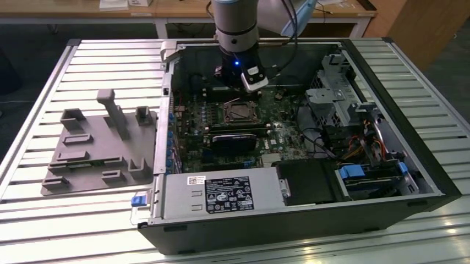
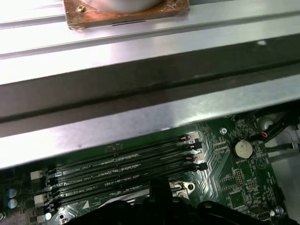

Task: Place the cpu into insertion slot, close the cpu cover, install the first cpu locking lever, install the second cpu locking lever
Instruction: 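Install the first cpu locking lever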

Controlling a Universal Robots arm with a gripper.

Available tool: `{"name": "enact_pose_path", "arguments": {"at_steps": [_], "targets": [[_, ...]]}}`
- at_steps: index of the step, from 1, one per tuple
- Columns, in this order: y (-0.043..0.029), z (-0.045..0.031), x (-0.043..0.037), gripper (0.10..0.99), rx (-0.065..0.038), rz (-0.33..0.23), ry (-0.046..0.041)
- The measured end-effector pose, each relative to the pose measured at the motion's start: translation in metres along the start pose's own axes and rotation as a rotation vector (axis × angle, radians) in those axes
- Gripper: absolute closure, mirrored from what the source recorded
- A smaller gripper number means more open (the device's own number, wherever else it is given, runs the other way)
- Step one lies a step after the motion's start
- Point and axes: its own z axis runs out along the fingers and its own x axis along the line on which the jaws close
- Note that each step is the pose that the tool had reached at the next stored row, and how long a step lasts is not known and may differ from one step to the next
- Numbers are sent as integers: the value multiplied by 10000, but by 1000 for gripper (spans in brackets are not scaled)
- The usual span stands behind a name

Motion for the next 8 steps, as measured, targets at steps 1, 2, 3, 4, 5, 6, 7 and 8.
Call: {"name": "enact_pose_path", "arguments": {"at_steps": [1,2,3,4,5,6,7,8], "targets": [[1,3,1,984,11,104,-22],[2,6,2,984,24,217,-45],[3,9,2,984,37,321,-67],[5,11,3,984,49,413,-85],[7,13,5,984,59,497,-103],[10,16,8,984,66,569,-119],[13,18,11,984,74,637,-133],[16,19,15,984,81,699,-145]]}}
